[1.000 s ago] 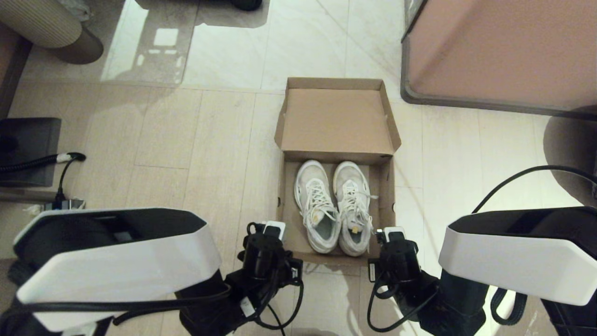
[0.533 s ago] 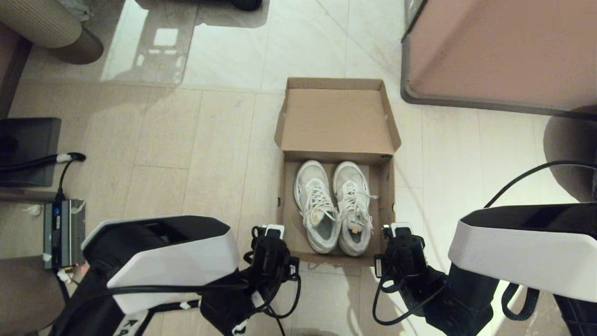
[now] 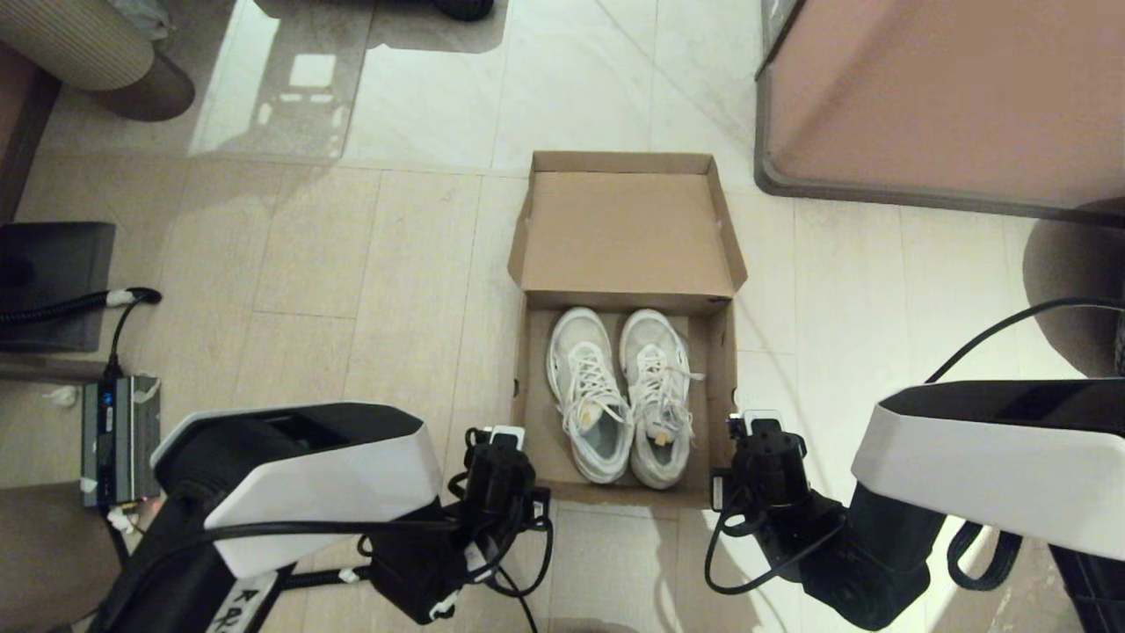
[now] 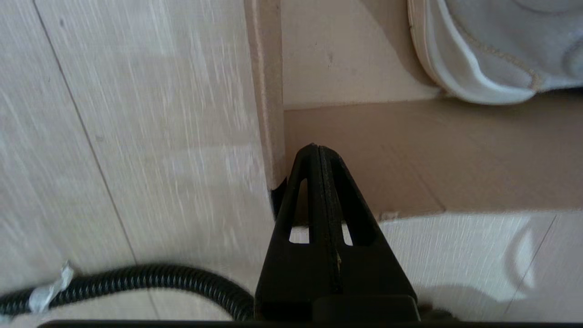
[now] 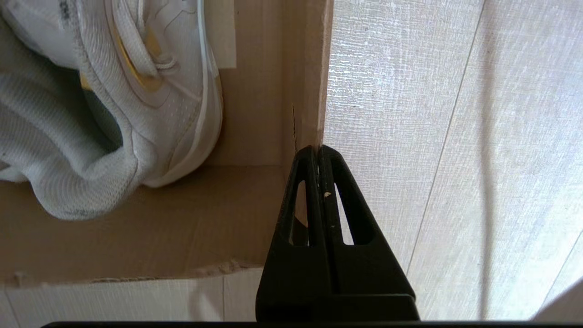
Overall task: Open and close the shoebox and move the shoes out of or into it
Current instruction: Close the shoe box
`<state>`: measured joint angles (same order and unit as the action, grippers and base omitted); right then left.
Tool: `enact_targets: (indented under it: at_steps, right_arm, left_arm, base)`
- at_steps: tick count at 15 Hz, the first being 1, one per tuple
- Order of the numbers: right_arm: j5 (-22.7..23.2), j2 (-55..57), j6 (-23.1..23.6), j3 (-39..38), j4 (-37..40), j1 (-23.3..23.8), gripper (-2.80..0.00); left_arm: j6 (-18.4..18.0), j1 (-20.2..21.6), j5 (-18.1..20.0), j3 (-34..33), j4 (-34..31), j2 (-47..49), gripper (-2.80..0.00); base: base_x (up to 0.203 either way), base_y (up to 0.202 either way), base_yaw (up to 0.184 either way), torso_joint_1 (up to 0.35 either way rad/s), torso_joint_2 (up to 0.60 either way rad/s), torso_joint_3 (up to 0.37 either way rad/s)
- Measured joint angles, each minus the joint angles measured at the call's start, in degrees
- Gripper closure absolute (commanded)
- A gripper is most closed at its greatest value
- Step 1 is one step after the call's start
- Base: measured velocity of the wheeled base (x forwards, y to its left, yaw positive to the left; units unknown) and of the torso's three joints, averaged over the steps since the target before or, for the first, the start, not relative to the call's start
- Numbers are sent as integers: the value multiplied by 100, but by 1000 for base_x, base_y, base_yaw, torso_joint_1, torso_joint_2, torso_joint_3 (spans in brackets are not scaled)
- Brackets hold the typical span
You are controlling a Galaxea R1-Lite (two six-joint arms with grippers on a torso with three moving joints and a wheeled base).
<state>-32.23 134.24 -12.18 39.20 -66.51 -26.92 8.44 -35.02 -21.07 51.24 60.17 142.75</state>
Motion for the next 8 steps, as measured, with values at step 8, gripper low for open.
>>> enact_targets:
  at_steps: [8]
  right_arm:
    - [53,-78,-77,-191,20,-1,0]
  left_arm:
    - [38,-91,-15,-749,35,-261,0]
  base:
    - [0,0,0,0,0,0]
